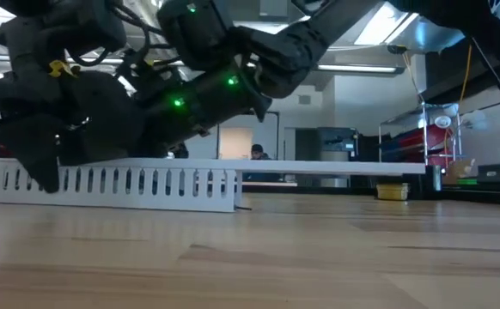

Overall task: Ziptie cables
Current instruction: Close the white cable duct

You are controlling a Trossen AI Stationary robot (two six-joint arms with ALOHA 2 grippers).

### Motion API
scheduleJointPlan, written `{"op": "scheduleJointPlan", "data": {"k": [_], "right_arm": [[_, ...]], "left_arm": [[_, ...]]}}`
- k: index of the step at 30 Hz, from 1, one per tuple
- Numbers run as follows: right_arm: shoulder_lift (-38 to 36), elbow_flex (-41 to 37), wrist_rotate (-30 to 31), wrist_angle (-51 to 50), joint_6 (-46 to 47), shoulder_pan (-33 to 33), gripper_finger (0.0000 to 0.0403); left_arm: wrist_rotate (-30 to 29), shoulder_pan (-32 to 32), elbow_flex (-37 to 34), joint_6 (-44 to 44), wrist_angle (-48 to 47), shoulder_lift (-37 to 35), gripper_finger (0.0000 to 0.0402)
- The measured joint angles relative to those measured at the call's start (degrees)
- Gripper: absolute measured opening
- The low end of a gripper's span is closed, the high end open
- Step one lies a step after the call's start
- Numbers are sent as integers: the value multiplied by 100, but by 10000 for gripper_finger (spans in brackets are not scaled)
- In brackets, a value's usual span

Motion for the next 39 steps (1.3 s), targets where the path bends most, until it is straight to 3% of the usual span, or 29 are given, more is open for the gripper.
{"op": "scheduleJointPlan", "data": {"k": [14, 20, 26, 35, 39], "right_arm": [[261, 509, -5, -224, -114, -67, 218], [207, 520, -33, -517, 44, -69, 250], [-126, 506, -332, -1460, 39, -74, 271], [-957, 503, -325, -3150, -449, -73, 262], [-1227, 503, -358, -4369, -487, -67, 250]], "left_arm": [[35, -22, -15, -118, -127, -28, 235], [38, -20, -13, -139, -130, -28, 235], [46, -19, -13, -125, -116, -26, 235], [42, -20, -15, -122, -84, -26, 235], [45, -20, -28, -80, 52, -25, 235]]}}
